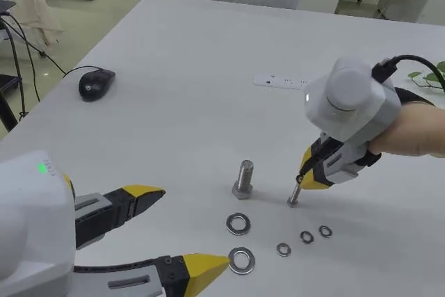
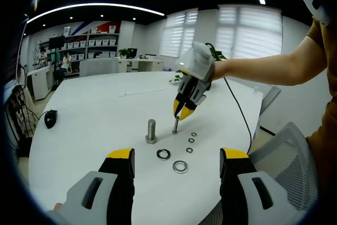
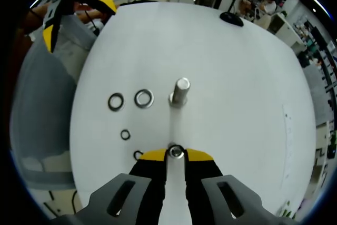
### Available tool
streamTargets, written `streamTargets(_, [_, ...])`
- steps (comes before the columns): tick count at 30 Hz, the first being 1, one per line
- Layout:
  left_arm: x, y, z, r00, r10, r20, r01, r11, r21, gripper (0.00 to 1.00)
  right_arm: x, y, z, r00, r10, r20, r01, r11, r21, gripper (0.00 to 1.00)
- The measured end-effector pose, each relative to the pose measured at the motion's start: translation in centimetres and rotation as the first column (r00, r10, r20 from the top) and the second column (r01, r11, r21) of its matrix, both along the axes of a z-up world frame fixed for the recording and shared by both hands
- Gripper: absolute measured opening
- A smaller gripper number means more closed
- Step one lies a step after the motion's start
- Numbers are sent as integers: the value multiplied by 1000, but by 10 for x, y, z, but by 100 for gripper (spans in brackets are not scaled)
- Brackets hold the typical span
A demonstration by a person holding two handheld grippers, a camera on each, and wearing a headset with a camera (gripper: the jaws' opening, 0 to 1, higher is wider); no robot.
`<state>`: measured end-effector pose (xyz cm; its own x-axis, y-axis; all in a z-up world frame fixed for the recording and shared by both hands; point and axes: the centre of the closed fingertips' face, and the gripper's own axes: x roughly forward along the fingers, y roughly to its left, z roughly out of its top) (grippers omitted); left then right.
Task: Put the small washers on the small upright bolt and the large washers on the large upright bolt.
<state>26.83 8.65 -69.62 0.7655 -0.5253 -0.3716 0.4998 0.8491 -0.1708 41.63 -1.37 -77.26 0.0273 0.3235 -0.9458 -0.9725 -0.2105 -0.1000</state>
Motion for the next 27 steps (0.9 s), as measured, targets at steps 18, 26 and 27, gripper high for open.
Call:
streamTargets(18, [-1,-1,-2,1000,-6,-13,6,1000,13,64,-2,-2,-35,999,38,-13,-39,998,-40,13])
streamTargets(26, [-1,-5,-2,1000,-18,-15,18,1000,24,64,0,-4,-46,999,42,-13,-43,998,-39,13])
streamTargets(27, [-1,-5,-2,1000,-19,-16,19,1000,24,64,0,-4,-47,999,41,-15,-42,998,-39,13])
